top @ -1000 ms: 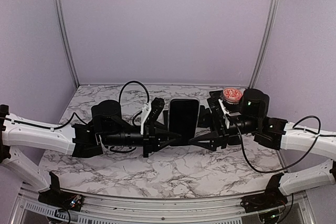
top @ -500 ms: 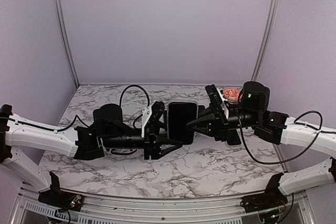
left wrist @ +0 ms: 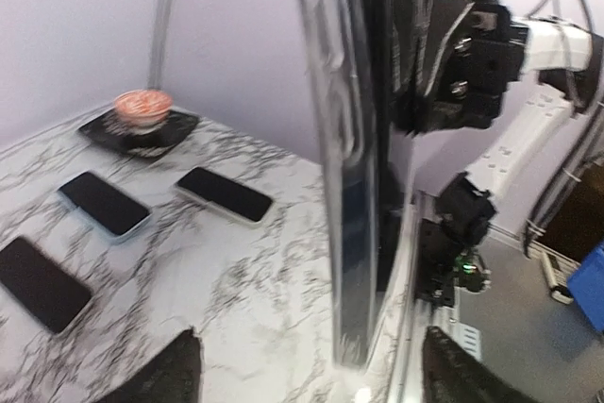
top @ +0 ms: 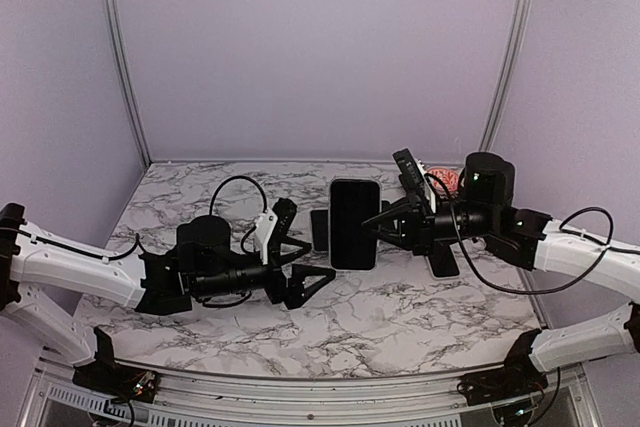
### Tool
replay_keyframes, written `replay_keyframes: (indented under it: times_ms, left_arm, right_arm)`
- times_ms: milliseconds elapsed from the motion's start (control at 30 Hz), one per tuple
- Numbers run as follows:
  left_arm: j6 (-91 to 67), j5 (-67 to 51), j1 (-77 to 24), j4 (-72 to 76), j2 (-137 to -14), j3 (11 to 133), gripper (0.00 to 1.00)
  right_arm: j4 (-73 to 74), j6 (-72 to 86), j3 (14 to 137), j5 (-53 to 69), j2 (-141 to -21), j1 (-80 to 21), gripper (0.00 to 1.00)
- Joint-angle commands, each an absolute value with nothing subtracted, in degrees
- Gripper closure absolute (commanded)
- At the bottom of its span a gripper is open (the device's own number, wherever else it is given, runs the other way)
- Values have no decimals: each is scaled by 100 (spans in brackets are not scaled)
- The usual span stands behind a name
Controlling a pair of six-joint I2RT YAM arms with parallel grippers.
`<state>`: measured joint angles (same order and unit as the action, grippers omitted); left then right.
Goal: Put the phone into the phone case
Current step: Press at the corner of the phone case, then place the phone with the phone case at the center of the board.
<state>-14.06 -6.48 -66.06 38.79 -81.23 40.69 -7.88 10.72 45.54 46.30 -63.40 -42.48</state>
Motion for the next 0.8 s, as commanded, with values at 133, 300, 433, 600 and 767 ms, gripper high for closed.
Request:
replay_keyframes:
  times_ms: [133, 300, 433, 600, 767]
  left_arm:
    - [-2663, 3074, -6143, 109, -7764, 4747, 1]
    - [-2861, 2999, -6135, -177, -7519, 4579, 1]
    - [-3074, 3048, -6135, -202, -7142, 4224, 1]
    - [-3018, 3030, -6135, -247, -6799, 3972, 1]
    - [-2982, 3151, -6122, -245, -6540, 3818, 1]
  right_arm:
    - [834, 3025, 4597, 2901, -7064, -3557, 100]
    - [-231, 3854, 4309, 3091, -7866, -3978, 100]
    - [-676, 4345, 4385, 3086, -8517, -4358, 100]
    - [-1570, 5008, 4313, 3387, -9227, -4549, 100]
    - [-1387, 4871, 4530, 3384, -9846, -4544, 100]
